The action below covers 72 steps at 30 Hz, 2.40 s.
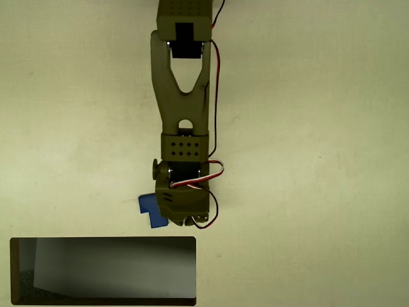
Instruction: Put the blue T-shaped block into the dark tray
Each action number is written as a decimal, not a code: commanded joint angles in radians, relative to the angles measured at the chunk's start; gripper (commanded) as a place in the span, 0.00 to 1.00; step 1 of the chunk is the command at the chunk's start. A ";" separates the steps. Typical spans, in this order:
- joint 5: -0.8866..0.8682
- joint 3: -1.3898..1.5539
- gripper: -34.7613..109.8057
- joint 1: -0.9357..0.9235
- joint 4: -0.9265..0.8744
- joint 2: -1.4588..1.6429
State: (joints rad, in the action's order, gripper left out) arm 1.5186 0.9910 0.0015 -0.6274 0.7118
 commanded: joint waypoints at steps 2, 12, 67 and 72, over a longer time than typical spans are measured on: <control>0.046 -0.040 0.24 -0.028 -0.035 -0.012; -0.098 -0.121 0.24 0.089 -0.291 0.086; -0.069 -0.449 0.24 -0.143 0.911 -0.463; -0.087 -0.472 0.24 -0.155 0.864 -0.477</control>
State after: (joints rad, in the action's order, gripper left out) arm 1.4373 0.5476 -0.1442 0.2194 0.2178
